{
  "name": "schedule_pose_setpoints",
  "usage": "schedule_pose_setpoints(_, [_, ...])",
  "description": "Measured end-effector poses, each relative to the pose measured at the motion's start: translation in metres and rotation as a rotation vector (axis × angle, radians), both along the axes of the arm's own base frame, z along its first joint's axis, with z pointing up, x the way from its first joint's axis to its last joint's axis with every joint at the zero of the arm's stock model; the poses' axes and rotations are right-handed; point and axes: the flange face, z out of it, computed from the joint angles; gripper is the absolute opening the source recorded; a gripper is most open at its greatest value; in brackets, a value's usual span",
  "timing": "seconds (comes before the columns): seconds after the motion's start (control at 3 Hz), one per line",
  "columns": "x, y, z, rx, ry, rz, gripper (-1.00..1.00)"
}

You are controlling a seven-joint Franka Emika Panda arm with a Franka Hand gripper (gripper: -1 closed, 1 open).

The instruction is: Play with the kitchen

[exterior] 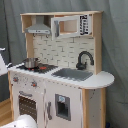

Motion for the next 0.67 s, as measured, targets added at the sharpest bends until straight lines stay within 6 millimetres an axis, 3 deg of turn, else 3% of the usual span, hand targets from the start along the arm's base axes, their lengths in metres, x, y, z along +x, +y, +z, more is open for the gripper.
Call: schedule_pose_setpoints(0.67, [-0.012,-0.01,-0.033,0.086,-0.027,0.061,1.0])
